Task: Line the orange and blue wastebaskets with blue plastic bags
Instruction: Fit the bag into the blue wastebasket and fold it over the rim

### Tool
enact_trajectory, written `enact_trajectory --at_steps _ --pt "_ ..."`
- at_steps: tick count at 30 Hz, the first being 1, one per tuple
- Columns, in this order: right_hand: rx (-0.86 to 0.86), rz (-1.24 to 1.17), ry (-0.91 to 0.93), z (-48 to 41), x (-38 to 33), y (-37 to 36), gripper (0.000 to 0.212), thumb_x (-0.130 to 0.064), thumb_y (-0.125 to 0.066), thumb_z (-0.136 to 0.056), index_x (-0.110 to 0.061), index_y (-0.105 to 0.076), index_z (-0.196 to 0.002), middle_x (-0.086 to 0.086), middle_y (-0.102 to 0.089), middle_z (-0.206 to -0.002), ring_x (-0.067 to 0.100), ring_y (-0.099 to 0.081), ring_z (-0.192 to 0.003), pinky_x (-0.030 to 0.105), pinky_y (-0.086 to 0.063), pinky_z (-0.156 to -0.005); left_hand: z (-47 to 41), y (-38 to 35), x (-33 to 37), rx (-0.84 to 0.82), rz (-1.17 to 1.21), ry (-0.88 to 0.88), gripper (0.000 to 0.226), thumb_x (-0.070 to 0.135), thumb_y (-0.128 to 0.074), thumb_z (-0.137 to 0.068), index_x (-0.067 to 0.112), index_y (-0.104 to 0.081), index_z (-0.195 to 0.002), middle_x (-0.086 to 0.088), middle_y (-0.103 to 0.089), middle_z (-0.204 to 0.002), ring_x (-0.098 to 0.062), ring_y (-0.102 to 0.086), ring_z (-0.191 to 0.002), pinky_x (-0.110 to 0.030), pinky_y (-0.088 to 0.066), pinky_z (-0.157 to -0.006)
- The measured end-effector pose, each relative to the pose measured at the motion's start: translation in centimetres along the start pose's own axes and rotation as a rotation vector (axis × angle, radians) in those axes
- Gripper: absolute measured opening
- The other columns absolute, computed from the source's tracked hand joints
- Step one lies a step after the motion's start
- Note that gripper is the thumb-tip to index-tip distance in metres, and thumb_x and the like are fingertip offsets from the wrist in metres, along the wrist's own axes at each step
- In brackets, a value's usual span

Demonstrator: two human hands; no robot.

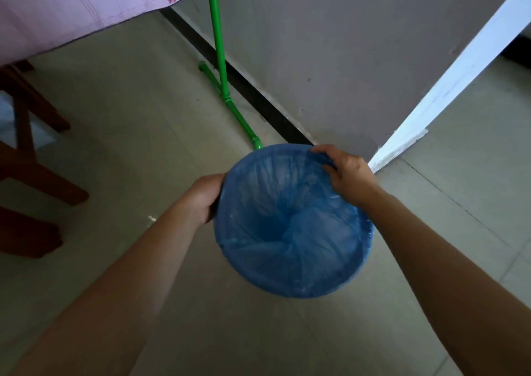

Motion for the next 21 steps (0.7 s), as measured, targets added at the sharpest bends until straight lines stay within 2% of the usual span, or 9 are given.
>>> enact_trajectory --at_steps 3,6,9,11,14,15,17,19,21 --pt "-0.017 0.002 0.065 0.0 -0.3 -0.1 0.038 -0.013 -0.055 -0.096 -0.026 -0.056 -0.131 0.003 -0.071 -0.113 0.025 -0.067 -0.099 0.024 -0.047 -0.086 0.7 0.8 -0.9 0.013 -0.050 0.030 0.015 0.008 -0.057 -0.089 0.005 -0.069 -0.081 -0.008 -0.070 -0.077 -0.026 -0.065 -0.072 -0.033 -0.053 -0.066" --pt "-0.082 0.040 0.107 0.1 -1.0 -0.3 0.037 -0.019 -0.053 -0.097 -0.025 -0.053 -0.133 0.005 -0.068 -0.117 0.026 -0.065 -0.102 0.033 -0.052 -0.089 0.9 1.3 -1.8 0.082 -0.153 0.087 0.014 0.003 -0.055 -0.088 0.003 -0.065 -0.078 -0.010 -0.064 -0.072 -0.026 -0.060 -0.067 -0.035 -0.050 -0.062" --pt "-0.102 0.246 0.131 0.8 -2.1 -0.2 0.042 -0.033 -0.043 -0.098 -0.023 -0.050 -0.139 0.009 -0.049 -0.146 0.031 -0.050 -0.130 0.047 -0.044 -0.104 1.1 1.4 -2.1 0.150 -0.162 0.084 0.015 0.011 -0.058 -0.090 0.005 -0.066 -0.079 -0.008 -0.066 -0.072 -0.022 -0.061 -0.060 -0.027 -0.049 -0.051" --pt "-0.013 0.336 0.208 2.2 -3.6 0.3 0.046 -0.040 -0.037 -0.099 -0.020 -0.055 -0.136 0.011 -0.041 -0.152 0.032 -0.039 -0.138 0.047 -0.035 -0.108 0.6 2.2 -1.8 0.273 -0.163 -0.069 0.024 0.027 -0.055 -0.096 0.007 -0.067 -0.087 -0.008 -0.068 -0.082 -0.022 -0.064 -0.070 -0.028 -0.053 -0.060" --pt "0.053 0.254 0.397 4.7 -6.3 1.4 0.043 -0.039 -0.039 -0.098 -0.018 -0.066 -0.124 0.007 -0.058 -0.135 0.028 -0.054 -0.124 0.044 -0.045 -0.101 1.6 3.4 0.1 0.609 -0.362 -0.617 0.022 0.028 -0.052 -0.098 0.010 -0.064 -0.104 -0.005 -0.064 -0.095 -0.019 -0.061 -0.085 -0.031 -0.051 -0.079" --pt "-0.037 0.227 0.423 5.5 -7.0 1.5 0.043 -0.040 -0.037 -0.098 -0.018 -0.068 -0.120 0.004 -0.063 -0.125 0.026 -0.059 -0.115 0.044 -0.050 -0.095 2.7 3.0 0.9 0.595 -0.445 -0.825 0.018 0.024 -0.055 -0.097 0.010 -0.064 -0.104 -0.003 -0.065 -0.094 -0.015 -0.061 -0.081 -0.025 -0.049 -0.075" --pt "-0.346 0.278 0.402 7.2 -7.8 0.5 0.047 -0.046 -0.030 -0.100 -0.022 -0.065 -0.120 0.000 -0.064 -0.116 0.023 -0.061 -0.105 0.041 -0.053 -0.086 5.0 1.0 1.6 0.306 -0.697 -1.102 0.013 0.020 -0.058 -0.095 0.010 -0.064 -0.101 0.001 -0.065 -0.091 -0.010 -0.060 -0.079 -0.021 -0.047 -0.072" --pt "-0.574 0.509 0.361 9.0 -7.3 -1.5 0.044 -0.047 -0.032 -0.101 -0.023 -0.059 -0.126 0.002 -0.060 -0.122 0.025 -0.058 -0.110 0.040 -0.049 -0.088 6.0 -1.0 0.3 -0.034 -1.145 -1.140 0.023 0.032 -0.055 -0.095 0.015 -0.065 -0.108 0.002 -0.065 -0.103 -0.014 -0.061 -0.098 -0.028 -0.048 -0.085" --pt "-0.763 0.775 0.291 10.2 -6.4 -2.3 0.042 -0.044 -0.039 -0.099 -0.021 -0.057 -0.129 0.006 -0.058 -0.129 0.028 -0.053 -0.118 0.043 -0.039 -0.097 5.9 -2.0 -1.7 -0.183 -1.711 -0.988 0.041 0.046 -0.047 -0.095 0.019 -0.064 -0.120 -0.003 -0.059 -0.130 -0.023 -0.043 -0.133 -0.039 -0.033 -0.110"
Point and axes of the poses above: each hand's wrist, its own z-axis away from the middle knuckle, its own y-axis out of the back of the hand, x = y × z, the point moved 1 cm from there along -z, towards the middle knuckle
